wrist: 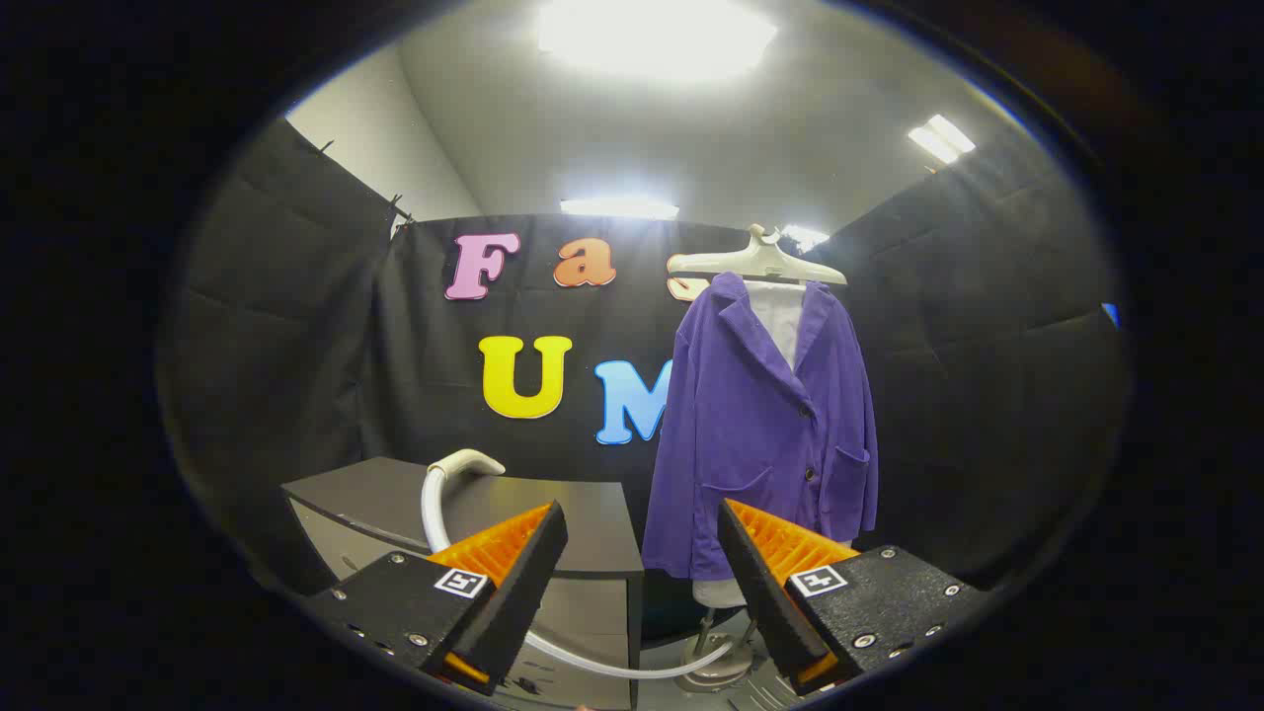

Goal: Iron the clothes twice with a garment steamer, once on the left side and once on the right side.

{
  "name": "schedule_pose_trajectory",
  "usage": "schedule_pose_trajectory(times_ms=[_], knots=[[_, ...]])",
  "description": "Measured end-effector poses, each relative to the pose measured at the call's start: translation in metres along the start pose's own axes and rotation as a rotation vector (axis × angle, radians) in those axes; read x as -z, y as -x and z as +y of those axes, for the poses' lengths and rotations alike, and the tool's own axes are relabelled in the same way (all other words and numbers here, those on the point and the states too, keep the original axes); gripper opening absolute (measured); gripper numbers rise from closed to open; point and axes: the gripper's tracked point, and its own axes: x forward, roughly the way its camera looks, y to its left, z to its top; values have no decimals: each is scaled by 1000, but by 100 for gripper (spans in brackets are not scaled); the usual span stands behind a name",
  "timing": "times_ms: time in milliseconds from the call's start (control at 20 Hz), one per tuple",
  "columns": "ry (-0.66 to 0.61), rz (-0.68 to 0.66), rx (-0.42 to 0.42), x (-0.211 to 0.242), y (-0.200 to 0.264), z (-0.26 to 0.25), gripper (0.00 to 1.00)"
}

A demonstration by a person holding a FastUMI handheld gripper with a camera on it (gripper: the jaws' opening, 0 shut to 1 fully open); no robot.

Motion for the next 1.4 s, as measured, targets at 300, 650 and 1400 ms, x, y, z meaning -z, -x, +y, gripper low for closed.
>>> schedule_pose_trajectory(times_ms=[300, 650, 1400], knots=[[-3, -10, -21, -4, -8, 20, 95], [32, 32, -74, 5, -6, 37, 95], [29, 25, -281, -40, -15, 55, 95]])
